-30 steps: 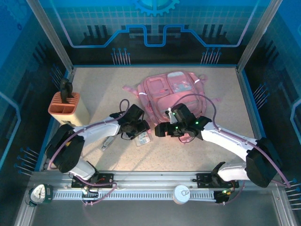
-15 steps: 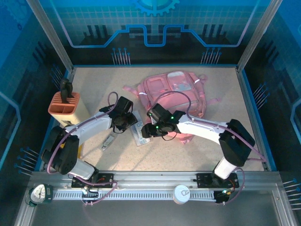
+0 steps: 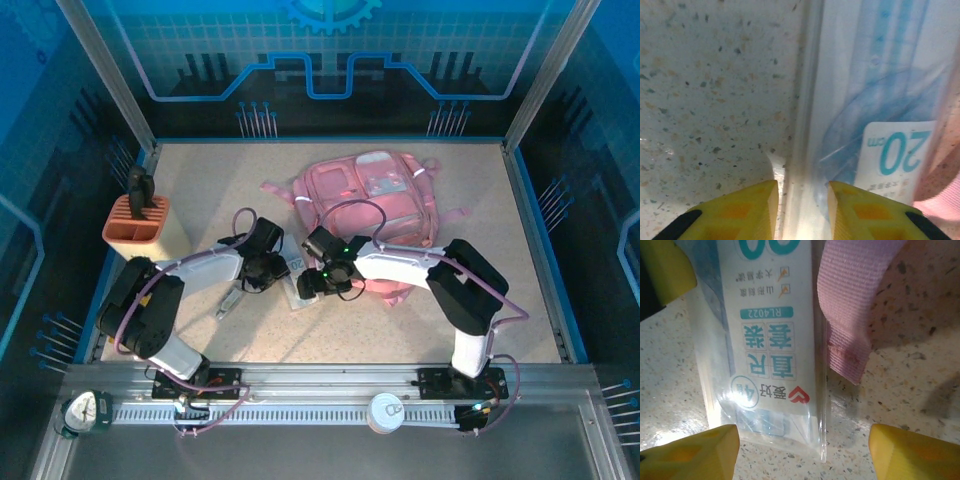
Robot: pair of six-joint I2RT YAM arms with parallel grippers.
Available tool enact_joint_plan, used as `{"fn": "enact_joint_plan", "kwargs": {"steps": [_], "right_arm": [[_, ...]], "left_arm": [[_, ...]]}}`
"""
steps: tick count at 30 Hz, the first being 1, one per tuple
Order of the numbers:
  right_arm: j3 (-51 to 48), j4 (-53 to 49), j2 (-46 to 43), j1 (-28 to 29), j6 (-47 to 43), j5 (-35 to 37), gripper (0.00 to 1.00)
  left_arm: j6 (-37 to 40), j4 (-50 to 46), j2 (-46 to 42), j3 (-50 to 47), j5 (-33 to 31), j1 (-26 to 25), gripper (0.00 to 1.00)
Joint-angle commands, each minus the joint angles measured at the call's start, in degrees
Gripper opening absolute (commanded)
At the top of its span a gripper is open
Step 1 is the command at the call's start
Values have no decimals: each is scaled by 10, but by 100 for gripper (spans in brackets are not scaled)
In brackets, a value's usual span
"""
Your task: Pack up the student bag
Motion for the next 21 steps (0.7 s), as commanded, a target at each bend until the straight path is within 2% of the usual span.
{"fn": "enact_joint_plan", "kwargs": {"steps": [1,14,21], "right_arm": [[22,-7,14,14,-1,8,69],[65,-51,40,18,11,-4,71],[115,-101,73,20,26,1,74]], "left_arm": [[15,27,21,-9,31,4,28],[0,59,24,-54,40,4,15],[8,53,15,-60,40,6,14]]}}
